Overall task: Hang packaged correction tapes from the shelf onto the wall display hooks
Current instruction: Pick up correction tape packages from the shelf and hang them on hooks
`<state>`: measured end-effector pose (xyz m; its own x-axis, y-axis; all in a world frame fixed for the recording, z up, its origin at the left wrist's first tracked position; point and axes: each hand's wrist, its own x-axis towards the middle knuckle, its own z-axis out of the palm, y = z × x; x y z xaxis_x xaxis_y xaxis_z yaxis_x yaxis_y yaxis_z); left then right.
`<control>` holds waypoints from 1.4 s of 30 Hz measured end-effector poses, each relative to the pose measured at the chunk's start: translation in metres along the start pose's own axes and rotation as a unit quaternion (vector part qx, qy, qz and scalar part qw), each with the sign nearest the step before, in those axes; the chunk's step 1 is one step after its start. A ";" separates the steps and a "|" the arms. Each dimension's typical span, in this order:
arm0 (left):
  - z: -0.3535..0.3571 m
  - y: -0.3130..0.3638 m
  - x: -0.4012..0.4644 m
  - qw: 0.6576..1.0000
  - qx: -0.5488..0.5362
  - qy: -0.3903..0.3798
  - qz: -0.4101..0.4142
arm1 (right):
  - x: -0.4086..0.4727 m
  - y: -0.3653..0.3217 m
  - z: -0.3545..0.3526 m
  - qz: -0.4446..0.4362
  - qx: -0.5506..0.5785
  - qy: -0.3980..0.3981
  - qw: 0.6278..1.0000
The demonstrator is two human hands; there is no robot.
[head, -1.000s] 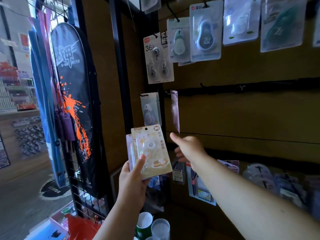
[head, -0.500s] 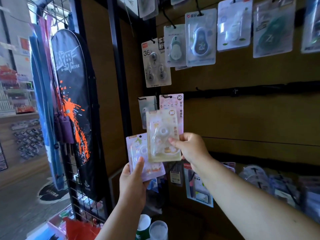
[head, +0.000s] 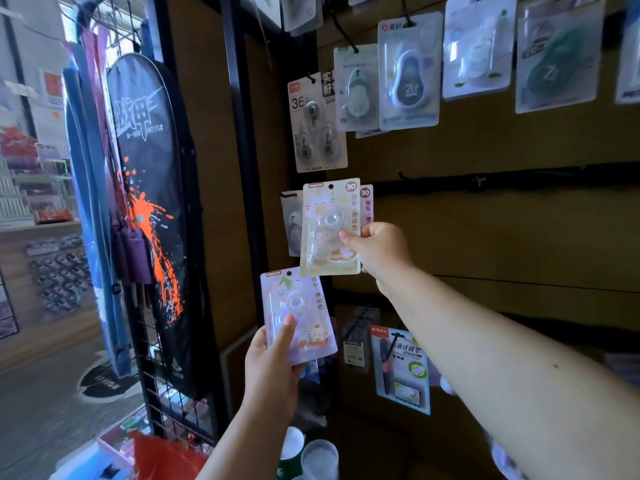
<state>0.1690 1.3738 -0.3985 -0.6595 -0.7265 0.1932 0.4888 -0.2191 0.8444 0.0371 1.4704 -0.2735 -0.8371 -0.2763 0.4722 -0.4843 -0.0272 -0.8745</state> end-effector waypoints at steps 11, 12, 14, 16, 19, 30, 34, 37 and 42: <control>-0.003 -0.003 0.002 1.000 -0.010 0.001 0.001 | 0.020 0.003 0.008 0.036 -0.064 0.059 0.996; -0.003 -0.004 0.002 1.000 -0.007 0.001 -0.001 | 0.023 0.002 0.008 0.041 -0.074 0.061 0.995; -0.004 -0.005 0.002 1.000 -0.004 0.000 -0.002 | 0.029 0.001 0.008 0.053 -0.094 0.058 0.993; -0.004 -0.006 0.003 1.000 -0.001 -0.002 -0.002 | 0.035 0.004 0.007 0.065 -0.100 0.054 0.991; -0.003 -0.005 0.004 1.000 0.000 -0.005 0.001 | 0.039 0.012 0.005 0.075 -0.117 0.052 0.989; 0.010 0.001 0.000 1.000 0.008 -0.020 0.010 | -0.014 0.034 -0.004 0.102 -0.055 0.002 0.993; 0.017 0.004 -0.004 0.999 0.016 -0.028 0.007 | -0.049 0.034 -0.002 0.120 -0.001 -0.186 0.975; 0.022 0.006 -0.005 0.999 0.010 -0.034 -0.001 | -0.056 0.037 0.000 0.101 0.046 -0.215 0.970; 0.027 0.011 -0.003 0.999 0.003 -0.040 -0.014 | -0.044 0.026 -0.001 0.029 -0.011 -0.197 0.980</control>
<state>0.1610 1.3914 -0.3767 -0.7171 -0.6651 0.2085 0.4664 -0.2354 0.8527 0.0607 1.4832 -0.3167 -0.7022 -0.6266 0.3381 -0.4471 0.0185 -0.8943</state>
